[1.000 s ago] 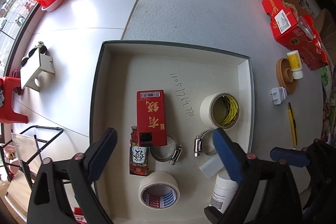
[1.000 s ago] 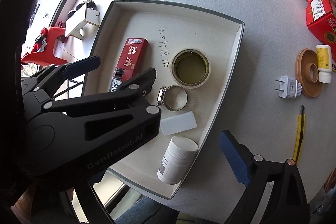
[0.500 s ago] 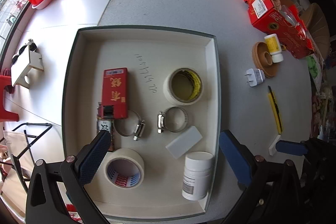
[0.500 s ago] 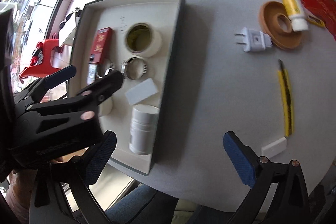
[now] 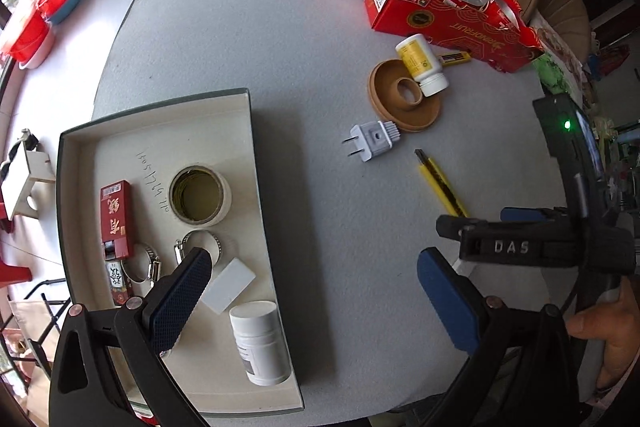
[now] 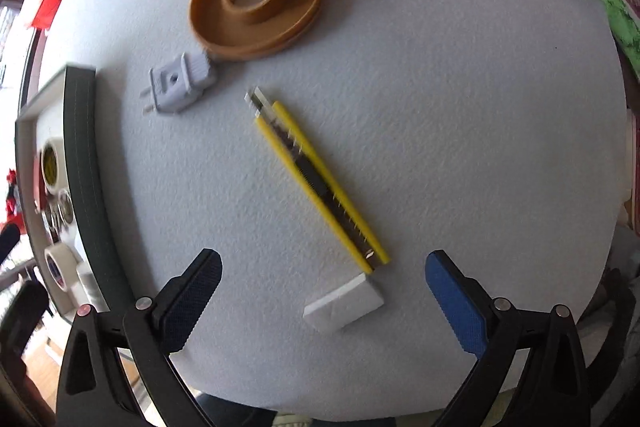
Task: Organize rigid objects
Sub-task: 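Move both tools back toward the yellow knife and remaining items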
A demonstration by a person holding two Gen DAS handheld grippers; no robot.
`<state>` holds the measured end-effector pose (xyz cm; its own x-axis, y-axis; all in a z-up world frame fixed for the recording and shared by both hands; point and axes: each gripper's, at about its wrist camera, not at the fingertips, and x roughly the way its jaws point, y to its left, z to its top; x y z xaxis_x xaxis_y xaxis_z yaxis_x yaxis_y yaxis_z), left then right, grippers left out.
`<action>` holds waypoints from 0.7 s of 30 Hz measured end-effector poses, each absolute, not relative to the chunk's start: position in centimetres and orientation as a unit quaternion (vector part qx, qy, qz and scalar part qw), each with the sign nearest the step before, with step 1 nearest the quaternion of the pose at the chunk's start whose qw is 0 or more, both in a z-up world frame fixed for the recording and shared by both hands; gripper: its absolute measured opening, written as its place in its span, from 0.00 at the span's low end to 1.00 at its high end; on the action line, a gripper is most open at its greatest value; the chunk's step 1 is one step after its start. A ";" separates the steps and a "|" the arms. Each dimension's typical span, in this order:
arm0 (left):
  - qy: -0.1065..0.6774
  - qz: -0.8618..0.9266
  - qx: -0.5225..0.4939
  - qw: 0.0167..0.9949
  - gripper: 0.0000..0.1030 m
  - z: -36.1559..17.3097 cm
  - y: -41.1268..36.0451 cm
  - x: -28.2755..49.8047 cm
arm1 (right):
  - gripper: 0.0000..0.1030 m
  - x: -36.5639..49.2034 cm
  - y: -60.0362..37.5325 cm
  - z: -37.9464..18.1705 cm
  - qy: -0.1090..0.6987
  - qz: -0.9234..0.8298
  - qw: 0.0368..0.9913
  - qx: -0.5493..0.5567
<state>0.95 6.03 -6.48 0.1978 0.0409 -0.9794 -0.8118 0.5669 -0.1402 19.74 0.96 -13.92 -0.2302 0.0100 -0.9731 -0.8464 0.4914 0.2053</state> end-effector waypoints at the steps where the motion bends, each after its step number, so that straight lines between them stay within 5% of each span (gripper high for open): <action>1: 0.553 0.310 -0.346 0.691 1.00 -6.5 6.0 1.4 | 0.99 20.6 1.1 -13.6 0.689 0.396 0.540 -0.278; 10: 0.570 0.309 -0.318 0.692 1.00 -7.3 5.3 3.9 | 0.99 27.7 4.4 -12.9 0.807 0.301 0.506 0.036; 21: 0.578 0.303 -0.331 0.681 1.00 -7.4 5.0 2.5 | 0.99 27.9 9.9 -14.9 0.817 0.224 0.525 0.083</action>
<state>2.50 5.02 -7.37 0.1479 0.0294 -0.9886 -0.7959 0.5969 -0.1013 27.93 9.87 -14.93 -0.4342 0.3711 -0.8208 -0.0996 0.8858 0.4532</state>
